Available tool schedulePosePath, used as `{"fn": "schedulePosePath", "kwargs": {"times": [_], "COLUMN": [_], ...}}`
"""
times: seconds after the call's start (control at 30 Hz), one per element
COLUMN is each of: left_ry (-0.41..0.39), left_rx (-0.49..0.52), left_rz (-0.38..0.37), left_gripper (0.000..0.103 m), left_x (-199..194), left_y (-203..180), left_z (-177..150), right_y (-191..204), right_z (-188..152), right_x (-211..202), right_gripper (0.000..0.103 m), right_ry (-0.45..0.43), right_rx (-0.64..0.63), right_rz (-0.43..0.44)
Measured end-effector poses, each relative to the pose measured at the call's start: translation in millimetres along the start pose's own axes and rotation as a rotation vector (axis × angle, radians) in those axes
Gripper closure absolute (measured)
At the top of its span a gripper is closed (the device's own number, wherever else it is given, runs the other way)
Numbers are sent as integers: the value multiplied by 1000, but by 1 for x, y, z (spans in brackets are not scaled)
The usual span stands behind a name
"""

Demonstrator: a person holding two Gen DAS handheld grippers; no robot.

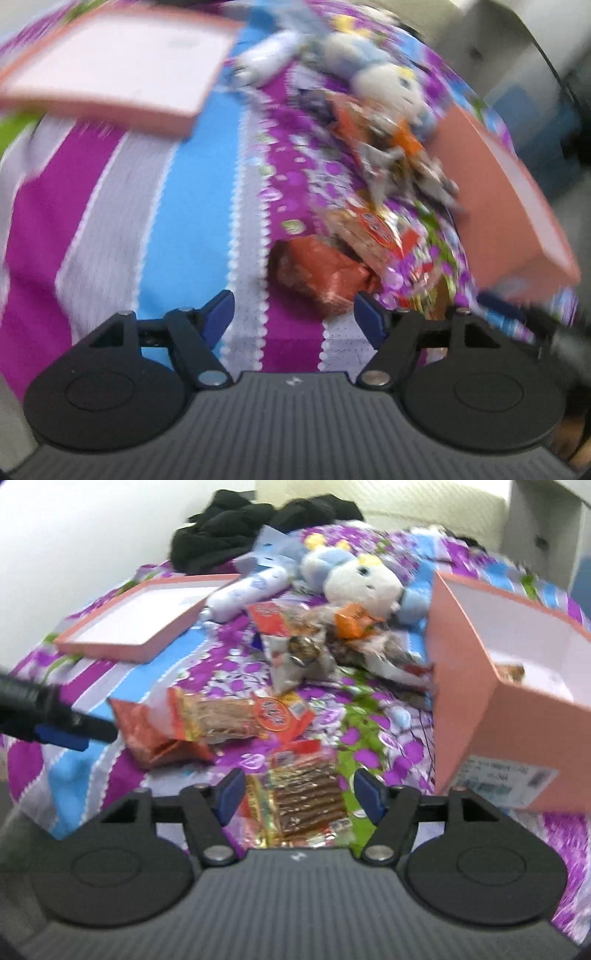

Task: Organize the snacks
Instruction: 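Grasp the orange-brown snack bag with the left tool while the right tool grasps the chocolate wafer pack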

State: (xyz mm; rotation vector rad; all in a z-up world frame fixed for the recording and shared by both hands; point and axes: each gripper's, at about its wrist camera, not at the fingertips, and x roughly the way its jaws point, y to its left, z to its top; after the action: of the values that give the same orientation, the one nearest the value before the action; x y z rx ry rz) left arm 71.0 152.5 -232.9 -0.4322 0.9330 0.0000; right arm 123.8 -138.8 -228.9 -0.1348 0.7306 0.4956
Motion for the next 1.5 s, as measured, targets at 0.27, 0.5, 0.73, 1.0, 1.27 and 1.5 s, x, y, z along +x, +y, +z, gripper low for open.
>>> {"fn": "schedulePosePath", "kwargs": {"times": [0.27,0.5,0.73,1.0,1.27,1.5], "left_ry": [45,21,-29,-55,-41,-17], "left_rx": [333,440,496,443,343,177], "left_rz": [21,70,92,114,126,172], "left_gripper": [22,22,22,27,29,29], "left_x": [20,35,51,59,43,17], "left_y": [-33,-41,-54,-59,-57,-42], "left_z": [3,3,1,1,-2,-10], "right_y": [-14,-10,-3,-1,2,-9], "right_z": [-4,-9,-10,-7,-3,-1], "right_x": [20,36,43,37,21,-2], "right_gripper": [36,33,30,47,49,49], "right_ry": [41,91,103,98,69,40], "right_rx": [43,4,-60,-74,-69,4], "right_rz": [10,64,77,63,15,-58]}}
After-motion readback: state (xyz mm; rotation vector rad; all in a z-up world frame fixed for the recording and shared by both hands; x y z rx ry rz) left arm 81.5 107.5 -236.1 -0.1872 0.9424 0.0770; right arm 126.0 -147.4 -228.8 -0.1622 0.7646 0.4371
